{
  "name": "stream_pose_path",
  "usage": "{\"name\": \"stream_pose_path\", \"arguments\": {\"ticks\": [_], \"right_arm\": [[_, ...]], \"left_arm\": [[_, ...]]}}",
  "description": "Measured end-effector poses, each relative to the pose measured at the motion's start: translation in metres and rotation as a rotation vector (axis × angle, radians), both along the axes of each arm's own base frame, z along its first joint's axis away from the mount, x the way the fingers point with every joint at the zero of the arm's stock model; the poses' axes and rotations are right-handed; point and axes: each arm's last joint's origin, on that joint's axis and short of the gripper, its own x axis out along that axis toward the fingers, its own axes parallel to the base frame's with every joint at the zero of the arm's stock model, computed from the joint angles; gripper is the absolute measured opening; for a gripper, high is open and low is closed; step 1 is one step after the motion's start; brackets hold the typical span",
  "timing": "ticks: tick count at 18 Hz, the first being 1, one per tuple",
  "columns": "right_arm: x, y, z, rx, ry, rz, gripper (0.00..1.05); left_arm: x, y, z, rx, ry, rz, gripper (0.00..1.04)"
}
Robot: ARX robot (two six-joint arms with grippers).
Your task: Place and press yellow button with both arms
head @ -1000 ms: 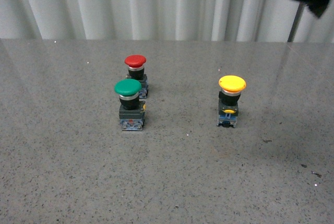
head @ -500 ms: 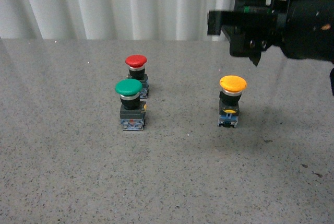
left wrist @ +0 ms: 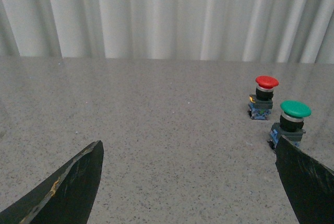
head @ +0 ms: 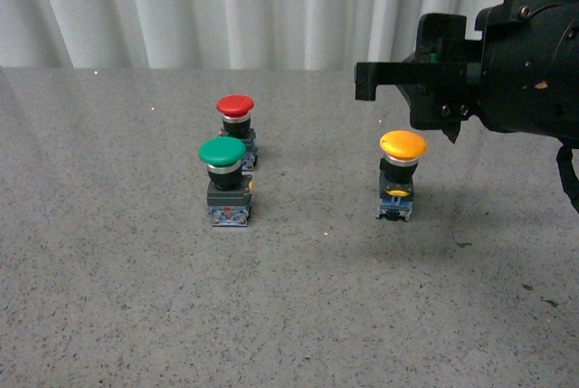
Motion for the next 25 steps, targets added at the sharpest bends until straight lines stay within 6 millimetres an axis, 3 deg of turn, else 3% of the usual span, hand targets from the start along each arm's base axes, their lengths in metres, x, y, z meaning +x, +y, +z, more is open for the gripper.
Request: {"name": "stream_pose_path", "arguments": {"ticks": [3, 11, 25], "right_arm": [[0.004, -0.001, -0.006, -0.03, 0.026, -0.008, 0.02], [0.014, 0.005, -0.027, -0.073, 0.073, -0.024, 0.02], [0.021, 0.007, -0.035, -0.147, 0.158, -0.039, 0.02]], "left_arm": [[0.0, 0.0, 0.0, 0.0, 0.0, 0.0, 0.98], [0.0, 0.0, 0.0, 0.0, 0.0, 0.0, 0.98], [0.0, 0.0, 0.0, 0.0, 0.0, 0.0, 0.98]]}}
